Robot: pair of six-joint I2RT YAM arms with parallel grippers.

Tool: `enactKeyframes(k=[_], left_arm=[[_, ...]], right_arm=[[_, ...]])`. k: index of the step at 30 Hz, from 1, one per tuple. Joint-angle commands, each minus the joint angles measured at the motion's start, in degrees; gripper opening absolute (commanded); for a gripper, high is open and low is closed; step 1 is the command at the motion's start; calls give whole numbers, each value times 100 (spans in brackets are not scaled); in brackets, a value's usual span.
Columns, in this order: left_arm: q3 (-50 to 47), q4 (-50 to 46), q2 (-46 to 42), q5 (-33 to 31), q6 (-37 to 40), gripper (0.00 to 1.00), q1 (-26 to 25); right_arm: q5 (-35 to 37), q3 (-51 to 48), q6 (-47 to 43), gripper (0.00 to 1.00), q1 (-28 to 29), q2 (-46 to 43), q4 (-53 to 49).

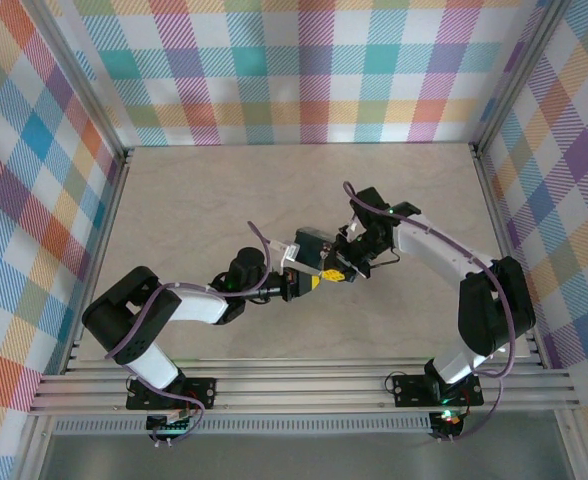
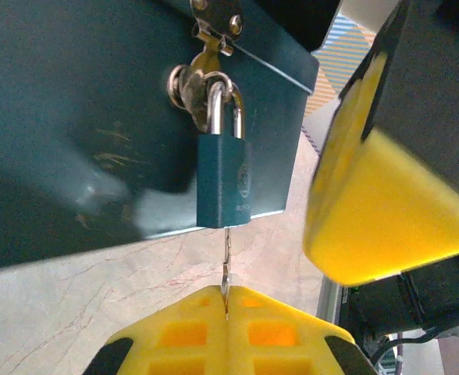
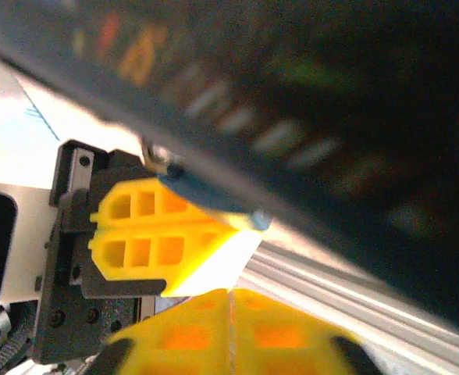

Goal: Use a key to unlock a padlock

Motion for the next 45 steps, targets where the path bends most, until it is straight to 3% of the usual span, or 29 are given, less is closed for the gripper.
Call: enactKeyframes(k=[1, 10, 22, 25, 29, 32, 40, 45], left_arm=[[220, 291, -169, 28, 43, 0, -16], [223, 124, -146, 19, 19, 0, 1], [247, 634, 237, 105, -266, 0, 8], [302, 669, 314, 138, -306, 0, 6], [307, 643, 318, 153, -316, 0, 1], [279, 634, 314, 152, -324, 0, 7], [329, 634, 378, 170, -353, 0, 3], [399, 643, 445, 187, -370, 0, 9]], right_arm=[[-341, 121, -196, 0, 43, 15, -345], [34, 121, -193, 0, 43, -90, -347], [1178, 583, -9, 0, 58, -677, -497], [1319, 610, 44, 7, 74, -698, -501], [1679, 572, 102, 29, 180, -726, -479], [1960, 603, 179, 39, 291, -726, -388], [2885, 1030, 252, 49, 601, -470, -683], [3629, 1531, 1, 48, 815, -158, -1009]])
